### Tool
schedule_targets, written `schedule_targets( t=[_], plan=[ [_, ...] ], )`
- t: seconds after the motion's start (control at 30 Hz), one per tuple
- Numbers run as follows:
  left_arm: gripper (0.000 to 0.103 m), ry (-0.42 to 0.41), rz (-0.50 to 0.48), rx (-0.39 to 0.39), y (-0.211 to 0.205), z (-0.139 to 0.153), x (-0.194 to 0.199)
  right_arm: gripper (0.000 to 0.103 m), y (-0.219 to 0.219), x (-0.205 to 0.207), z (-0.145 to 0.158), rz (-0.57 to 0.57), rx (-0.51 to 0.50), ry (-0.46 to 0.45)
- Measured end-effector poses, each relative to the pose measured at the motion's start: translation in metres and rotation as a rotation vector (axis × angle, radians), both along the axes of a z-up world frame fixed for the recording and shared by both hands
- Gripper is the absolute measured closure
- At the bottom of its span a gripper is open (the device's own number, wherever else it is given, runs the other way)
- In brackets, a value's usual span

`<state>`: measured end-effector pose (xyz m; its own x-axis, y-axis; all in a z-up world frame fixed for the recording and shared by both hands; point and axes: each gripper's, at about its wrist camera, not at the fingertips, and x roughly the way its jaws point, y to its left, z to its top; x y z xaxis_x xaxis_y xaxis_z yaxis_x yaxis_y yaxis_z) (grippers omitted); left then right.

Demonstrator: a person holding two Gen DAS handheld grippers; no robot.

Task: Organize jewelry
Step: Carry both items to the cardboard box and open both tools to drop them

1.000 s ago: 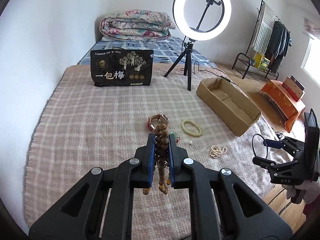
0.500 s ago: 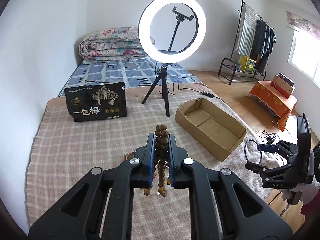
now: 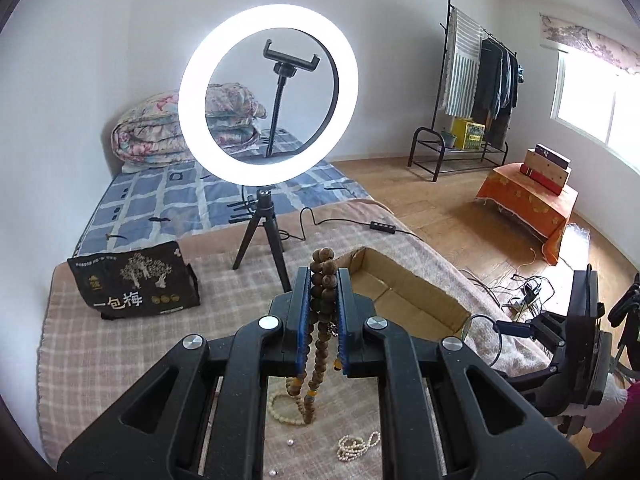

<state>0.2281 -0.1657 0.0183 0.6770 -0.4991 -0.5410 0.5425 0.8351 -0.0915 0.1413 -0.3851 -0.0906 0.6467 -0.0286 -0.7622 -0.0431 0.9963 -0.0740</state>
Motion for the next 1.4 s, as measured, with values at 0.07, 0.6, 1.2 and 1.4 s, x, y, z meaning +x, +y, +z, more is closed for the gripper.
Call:
schedule_targets(
  t=[0.07, 0.6, 1.2, 1.4],
  plan=[
    [0.093, 0.003, -0.010, -0.010, -0.012, 0.002, 0.010, 0.029, -0.006, 0.006, -0.003, -0.008, -0.001, 0.005],
    [0.093, 0.057, -0.080, -0.053, -0.107, -0.023, 0.073, 0.029, -0.046, 0.058, -0.039, -0.066, 0.008, 0.065],
    [0.091, 0.196, -0.095, 0.049, -0.143, -0.089, 0.098, 0.027, -0.057, 0.072, -0.068, -0.085, 0.021, 0.103],
    [0.060, 0.174, -0.098, 0.070, -0.142, -0.088, 0.092, 0.014, -0.052, 0.068, -0.063, -0.077, 0.005, 0.077]
  ],
)
